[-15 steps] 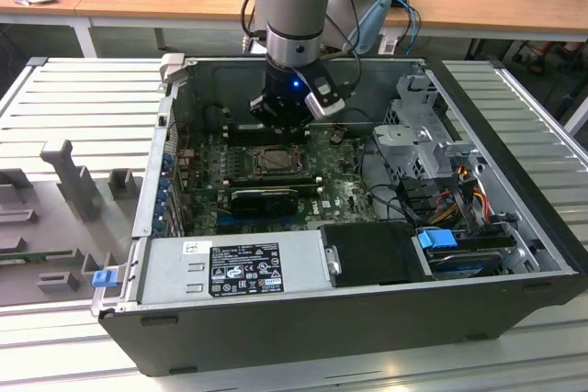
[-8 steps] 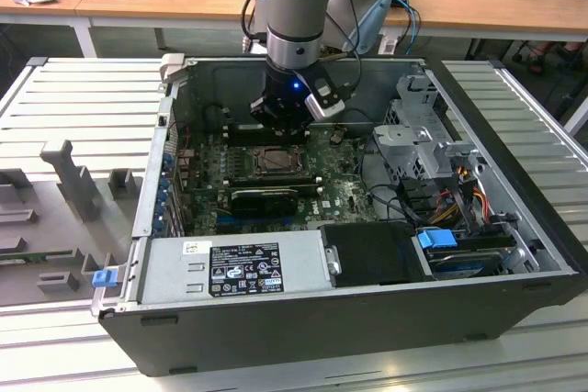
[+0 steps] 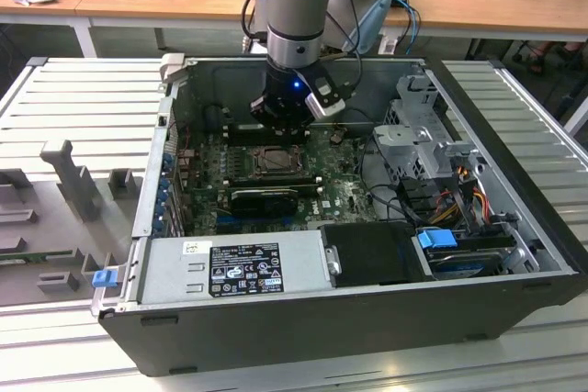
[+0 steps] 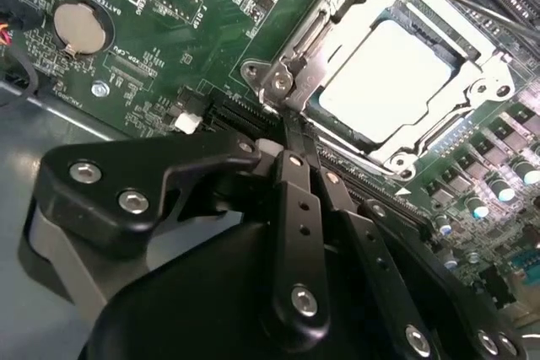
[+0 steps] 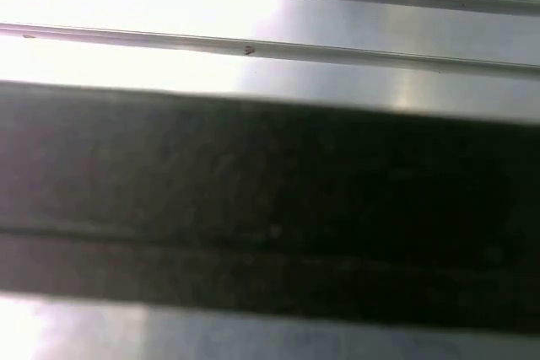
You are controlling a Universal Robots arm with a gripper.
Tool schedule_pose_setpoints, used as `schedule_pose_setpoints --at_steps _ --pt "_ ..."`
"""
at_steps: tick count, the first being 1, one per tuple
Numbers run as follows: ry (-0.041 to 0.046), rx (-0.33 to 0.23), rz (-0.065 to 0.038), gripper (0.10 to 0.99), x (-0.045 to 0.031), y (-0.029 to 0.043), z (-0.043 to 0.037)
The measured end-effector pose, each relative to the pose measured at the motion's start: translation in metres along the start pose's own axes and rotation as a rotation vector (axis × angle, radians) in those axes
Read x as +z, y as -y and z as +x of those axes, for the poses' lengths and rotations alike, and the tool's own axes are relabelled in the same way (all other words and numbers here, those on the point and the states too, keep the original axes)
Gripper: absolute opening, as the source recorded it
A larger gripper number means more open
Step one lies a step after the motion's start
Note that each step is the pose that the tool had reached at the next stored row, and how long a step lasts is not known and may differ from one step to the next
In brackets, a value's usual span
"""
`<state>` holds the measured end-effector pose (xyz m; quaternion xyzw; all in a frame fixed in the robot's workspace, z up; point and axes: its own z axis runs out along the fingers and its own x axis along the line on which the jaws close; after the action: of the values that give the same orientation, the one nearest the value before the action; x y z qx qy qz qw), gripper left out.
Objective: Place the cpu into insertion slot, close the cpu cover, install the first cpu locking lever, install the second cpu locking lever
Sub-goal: 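Install the first cpu locking lever, then install the second cpu locking lever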
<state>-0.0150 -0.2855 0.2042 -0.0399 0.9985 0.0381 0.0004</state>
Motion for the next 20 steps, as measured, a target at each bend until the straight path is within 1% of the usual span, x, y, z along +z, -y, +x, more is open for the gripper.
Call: schedule_pose_setpoints --at_steps 3,4,9,13,20 --pt "-0.0001 0.0 0.0 0.106 -0.0074 -0.0005 0.0" --pt "-0.0002 0.0 0.0 0.106 -0.0088 -0.0006 0.0" --pt "-0.0002 0.0 0.0 0.106 -0.009 0.0006 0.0001" --pt "-0.0002 0.0 0.0 0.106 -0.0092 0.0042 0.0004" --pt "-0.0003 0.0 0.001 0.106 -0.0095 0.0072 0.0006"
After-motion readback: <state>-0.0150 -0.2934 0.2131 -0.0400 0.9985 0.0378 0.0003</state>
